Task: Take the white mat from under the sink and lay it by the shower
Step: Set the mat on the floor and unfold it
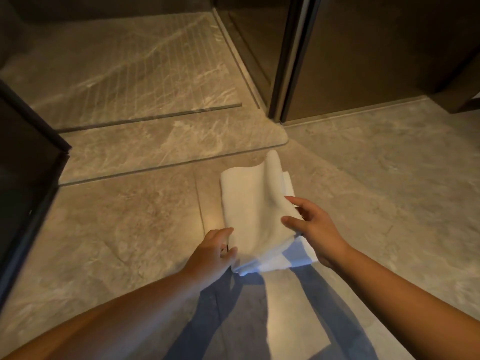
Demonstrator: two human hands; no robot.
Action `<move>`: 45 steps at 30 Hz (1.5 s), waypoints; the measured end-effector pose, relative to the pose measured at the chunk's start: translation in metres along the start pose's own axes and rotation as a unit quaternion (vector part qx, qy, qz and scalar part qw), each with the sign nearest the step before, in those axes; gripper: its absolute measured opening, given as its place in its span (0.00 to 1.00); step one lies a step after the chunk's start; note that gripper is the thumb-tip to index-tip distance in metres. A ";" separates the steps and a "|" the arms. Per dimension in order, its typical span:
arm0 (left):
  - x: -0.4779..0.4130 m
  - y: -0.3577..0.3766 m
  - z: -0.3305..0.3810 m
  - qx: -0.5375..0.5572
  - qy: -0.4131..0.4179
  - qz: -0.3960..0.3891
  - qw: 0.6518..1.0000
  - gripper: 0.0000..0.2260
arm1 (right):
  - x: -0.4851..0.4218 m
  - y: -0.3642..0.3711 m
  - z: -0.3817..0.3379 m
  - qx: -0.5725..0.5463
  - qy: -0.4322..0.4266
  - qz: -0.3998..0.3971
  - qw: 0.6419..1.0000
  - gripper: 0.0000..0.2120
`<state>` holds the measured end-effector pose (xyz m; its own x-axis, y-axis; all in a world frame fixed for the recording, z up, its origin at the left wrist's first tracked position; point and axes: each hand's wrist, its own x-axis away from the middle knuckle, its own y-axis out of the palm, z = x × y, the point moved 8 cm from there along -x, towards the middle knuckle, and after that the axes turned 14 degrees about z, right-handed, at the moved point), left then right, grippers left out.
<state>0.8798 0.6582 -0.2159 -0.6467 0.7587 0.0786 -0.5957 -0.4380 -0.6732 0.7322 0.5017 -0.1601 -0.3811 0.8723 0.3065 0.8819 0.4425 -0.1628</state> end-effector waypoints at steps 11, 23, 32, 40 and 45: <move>0.032 -0.092 -0.071 0.153 -0.198 0.158 0.955 0.13 | 0.062 0.159 -0.035 0.142 -0.126 -0.186 0.964 0.17; 0.072 -0.115 -0.125 -0.083 -0.126 0.113 0.982 0.14 | 0.049 0.170 0.034 0.276 -0.095 -0.228 0.929 0.16; -0.008 -0.087 -0.055 -0.270 0.189 -0.030 0.944 0.05 | -0.008 0.005 0.055 0.327 -0.055 0.014 0.943 0.17; -0.014 -0.035 -0.066 -0.133 0.022 -0.016 0.991 0.17 | -0.003 -0.064 0.079 0.263 0.077 0.082 0.958 0.16; -0.015 -0.035 -0.075 -0.110 0.003 -0.028 0.994 0.15 | 0.010 -0.054 0.093 0.317 0.100 0.011 0.943 0.13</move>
<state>0.9462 0.6984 -0.2481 -0.6120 0.7822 0.1171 -0.5119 -0.2789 -0.8125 0.6551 0.5060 -0.2359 -0.2491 0.8539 0.4570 0.5215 0.5158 -0.6797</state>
